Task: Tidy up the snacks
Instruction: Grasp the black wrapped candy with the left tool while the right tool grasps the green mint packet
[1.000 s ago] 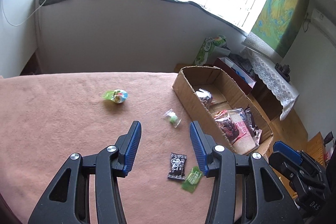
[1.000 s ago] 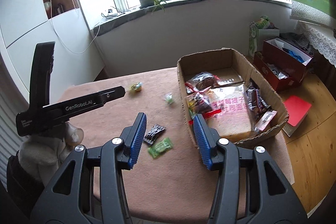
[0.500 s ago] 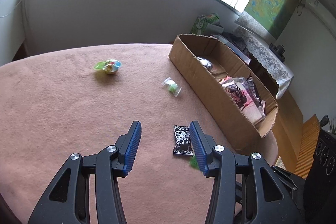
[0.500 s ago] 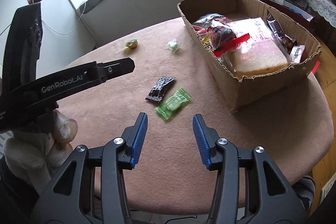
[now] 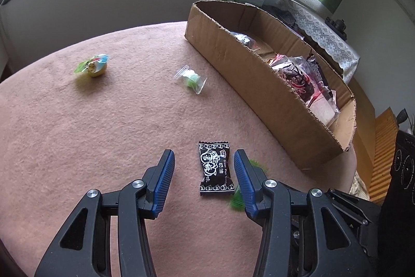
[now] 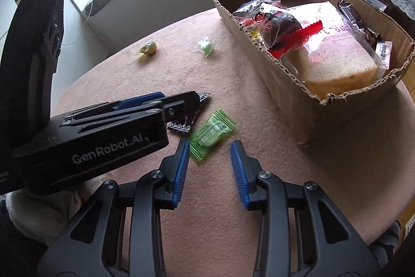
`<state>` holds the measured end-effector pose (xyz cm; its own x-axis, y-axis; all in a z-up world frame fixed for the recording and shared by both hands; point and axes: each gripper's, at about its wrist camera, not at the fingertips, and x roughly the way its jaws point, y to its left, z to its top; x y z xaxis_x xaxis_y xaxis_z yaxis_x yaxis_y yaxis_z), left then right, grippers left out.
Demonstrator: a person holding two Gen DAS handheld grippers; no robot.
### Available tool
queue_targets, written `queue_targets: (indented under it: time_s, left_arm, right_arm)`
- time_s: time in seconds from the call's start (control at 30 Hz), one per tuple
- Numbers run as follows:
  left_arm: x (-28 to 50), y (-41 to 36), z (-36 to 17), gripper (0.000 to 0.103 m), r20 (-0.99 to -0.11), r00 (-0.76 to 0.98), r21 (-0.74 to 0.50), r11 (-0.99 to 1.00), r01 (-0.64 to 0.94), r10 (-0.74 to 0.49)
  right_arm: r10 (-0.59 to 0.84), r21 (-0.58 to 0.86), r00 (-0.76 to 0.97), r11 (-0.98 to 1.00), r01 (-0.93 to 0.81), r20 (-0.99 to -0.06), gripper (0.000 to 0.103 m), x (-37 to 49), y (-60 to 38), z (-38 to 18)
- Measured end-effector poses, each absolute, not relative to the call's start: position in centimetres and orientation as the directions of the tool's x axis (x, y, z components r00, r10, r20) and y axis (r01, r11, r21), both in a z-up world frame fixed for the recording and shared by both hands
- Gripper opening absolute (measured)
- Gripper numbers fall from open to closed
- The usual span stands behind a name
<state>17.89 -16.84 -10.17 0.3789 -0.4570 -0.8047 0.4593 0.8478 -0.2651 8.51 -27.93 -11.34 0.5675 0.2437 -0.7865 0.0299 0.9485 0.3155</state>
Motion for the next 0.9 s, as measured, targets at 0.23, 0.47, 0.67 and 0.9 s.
queue_targets:
  time_s: [0.23, 0.47, 0.67, 0.9]
  left_arm:
    - [18.3, -16.9, -10.5, 0.035, -0.819, 0.361, -0.249, 0.844, 0.476, -0.446]
    - [18.4, -15.7, -10.6, 0.027, -0.811, 0.378, -0.248, 0.847, 0.470, -0.447]
    - [18.0, -15.5, -10.1, 0.027, -0.805, 0.378, -0.246, 0.837, 0.489, -0.458]
    - [17.8, -17.2, -10.6, 0.027, -0.825, 0.398, -0.159, 0.840, 0.518, -0.402]
  right_arm:
    - [0.236, 0.300, 0.564, 0.954, 0.021, -0.791, 0.035, 9.2, -27.7, -11.4]
    - [0.207, 0.256, 0.564, 0.967, 0.009, -0.800, 0.035, 9.9, -26.9, -11.4]
    - [0.198, 0.241, 0.560, 0.971, 0.003, -0.804, 0.035, 9.5, -27.0, -11.4]
    - [0.187, 0.224, 0.556, 0.975, -0.001, -0.810, 0.035, 9.2, -27.0, -11.3]
